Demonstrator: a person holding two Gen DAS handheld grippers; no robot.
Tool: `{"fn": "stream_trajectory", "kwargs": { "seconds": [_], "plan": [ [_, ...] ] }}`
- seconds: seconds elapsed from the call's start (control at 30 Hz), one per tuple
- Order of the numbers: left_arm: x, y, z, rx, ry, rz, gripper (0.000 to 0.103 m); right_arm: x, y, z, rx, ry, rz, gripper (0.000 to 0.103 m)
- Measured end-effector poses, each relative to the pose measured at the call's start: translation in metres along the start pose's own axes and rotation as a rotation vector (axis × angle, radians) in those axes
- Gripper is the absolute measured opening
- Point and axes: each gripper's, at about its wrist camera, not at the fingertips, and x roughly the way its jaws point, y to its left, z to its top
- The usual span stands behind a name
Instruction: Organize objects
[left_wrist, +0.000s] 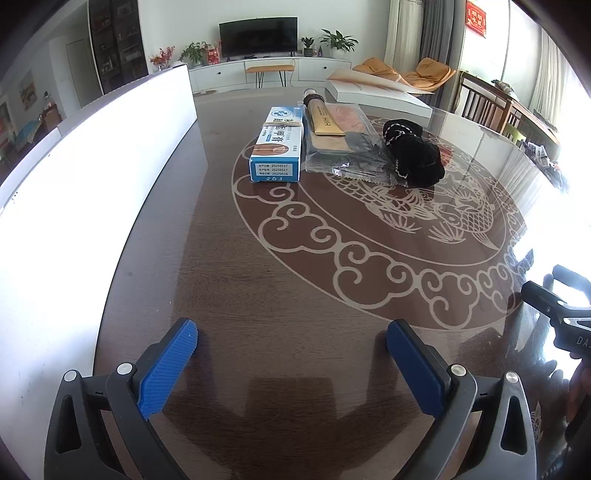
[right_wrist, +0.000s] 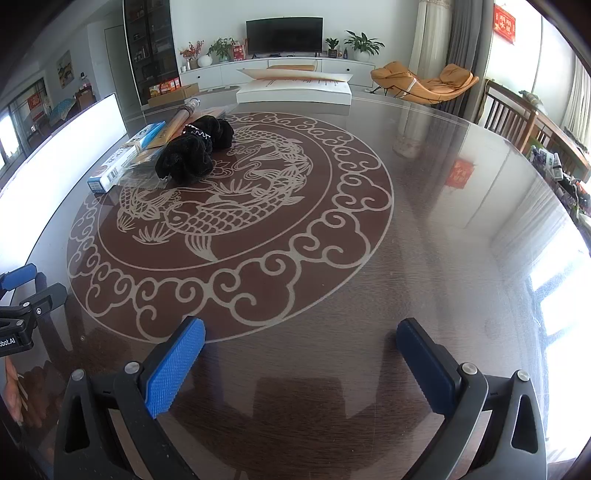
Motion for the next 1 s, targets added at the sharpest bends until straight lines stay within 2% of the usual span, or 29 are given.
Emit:
{"fn": "stream_trajectory", "kwargs": {
  "seconds": [1.0],
  "plan": [
    [0.0013,0.0004,0.0023,0.014,0.006,0.0,0.103,0.0007,0.0,0.0,0.001,0.0,0.0,0.103]
  ]
}}
